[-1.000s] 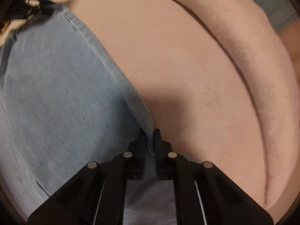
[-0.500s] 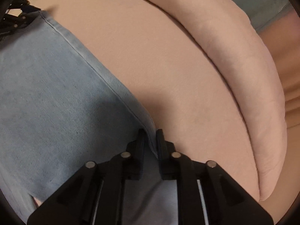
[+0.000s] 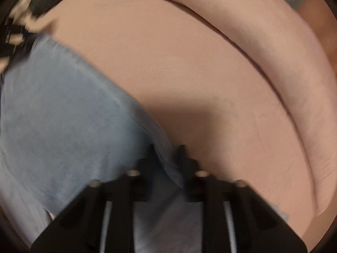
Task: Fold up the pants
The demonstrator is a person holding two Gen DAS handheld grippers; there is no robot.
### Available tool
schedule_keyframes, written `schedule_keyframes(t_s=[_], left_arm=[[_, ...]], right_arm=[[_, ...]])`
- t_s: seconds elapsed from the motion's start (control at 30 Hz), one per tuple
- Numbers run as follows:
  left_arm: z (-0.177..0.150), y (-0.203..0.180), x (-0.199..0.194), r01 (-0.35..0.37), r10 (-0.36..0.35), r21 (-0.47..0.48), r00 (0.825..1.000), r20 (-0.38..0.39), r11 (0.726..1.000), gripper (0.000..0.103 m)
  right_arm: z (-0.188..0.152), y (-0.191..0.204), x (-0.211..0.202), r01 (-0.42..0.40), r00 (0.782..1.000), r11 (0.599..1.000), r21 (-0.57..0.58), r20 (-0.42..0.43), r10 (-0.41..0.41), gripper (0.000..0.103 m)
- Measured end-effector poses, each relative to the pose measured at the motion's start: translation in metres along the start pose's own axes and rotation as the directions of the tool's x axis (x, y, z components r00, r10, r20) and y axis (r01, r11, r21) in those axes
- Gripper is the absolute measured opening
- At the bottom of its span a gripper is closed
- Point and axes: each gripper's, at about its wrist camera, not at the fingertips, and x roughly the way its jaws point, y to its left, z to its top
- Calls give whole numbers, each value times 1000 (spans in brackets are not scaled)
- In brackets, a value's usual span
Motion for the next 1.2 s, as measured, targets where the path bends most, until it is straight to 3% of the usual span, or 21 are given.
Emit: schedule_keyframes(t_s=[0.07, 0.13, 0.23, 0.3, 0.37, 0.4, 0.47, 0.5, 0.57, 0.6, 0.67, 0.73, 0.77, 0.87, 0.9, 0.93, 0.97, 1.0, 1.13, 1.2], left_arm=[[-3, -5, -14, -20, 21, -9, 999, 30, 1000, 15], [-8, -7, -43, -35, 36, -11, 993, 109, 999, 16], [-17, -15, -81, -59, 53, 20, 975, 218, 998, 16], [-35, -28, -116, -109, 86, 57, 946, 312, 992, 16], [-43, -33, -132, -150, 110, 80, 922, 371, 985, 16], [-60, -42, -150, -180, 123, 97, 898, 423, 979, 16], [-75, -39, -163, -207, 128, 111, 865, 486, 972, 16], [-93, -44, -175, -223, 132, 116, 845, 519, 968, 16], [-120, -47, -181, -261, 143, 141, 823, 550, 955, 16], [-139, -54, -185, -284, 145, 163, 810, 569, 945, 16], [-160, -54, -179, -297, 141, 196, 815, 563, 935, 16], [-185, -60, -172, -328, 165, 225, 827, 537, 917, 16], [-197, -62, -165, -339, 177, 236, 836, 520, 911, 16], [-224, -70, -141, -373, 212, 280, 856, 471, 884, 16], [-233, -79, -126, -404, 238, 323, 862, 448, 856, 16], [-240, -89, -126, -427, 257, 345, 860, 442, 836, 16], [-246, -96, -113, -464, 284, 384, 852, 440, 798, 16], [-249, -99, -110, -471, 292, 391, 851, 436, 791, 16], [-242, -90, -115, -473, 301, 339, 840, 451, 813, 16], [-235, -82, -119, -494, 323, 295, 818, 475, 818, 16]], right_arm=[[-6, 16, -10, 50, 999, 999, -15, 6, -50, 6], [-11, 22, -29, 82, 995, 997, 4, 51, -82, 5], [-22, 23, -73, 116, 983, 991, 60, 139, -124, 5], [-30, 35, -107, 168, 964, 983, 76, 198, -180, 5], [-48, 44, -146, 235, 931, 967, 94, 263, -252, 5], [-63, 54, -162, 258, 915, 962, 94, 296, -274, 5], [-87, 65, -183, 295, 888, 950, 102, 338, -312, 6], [-106, 84, -203, 334, 862, 938, 88, 374, -342, 6], [-138, 124, -220, 375, 832, 926, 53, 420, -361, 6], [-149, 138, -223, 379, 829, 925, 29, 434, -353, 6], [-198, 151, -220, 354, 841, 935, -4, 438, -317, 6], [-240, 184, -221, 312, 868, 947, -75, 427, -252, 6], [-246, 176, -211, 295, 879, 951, -89, 415, -233, 6], [-275, 222, -181, 186, 933, 965, -187, 340, -114, 6], [-268, 238, -166, 174, 944, 962, -210, 314, -102, 7], [-273, 247, -155, 160, 954, 960, -231, 286, -90, 7], [-277, 257, -146, 141, 963, 958, -251, 258, -75, 7], [-281, 261, -137, 132, 969, 955, -265, 237, -68, 7], [-268, 246, -118, 120, 976, 961, -247, 209, -68, 7], [-270, 247, -133, 127, 970, 965, -231, 232, -72, 7]])
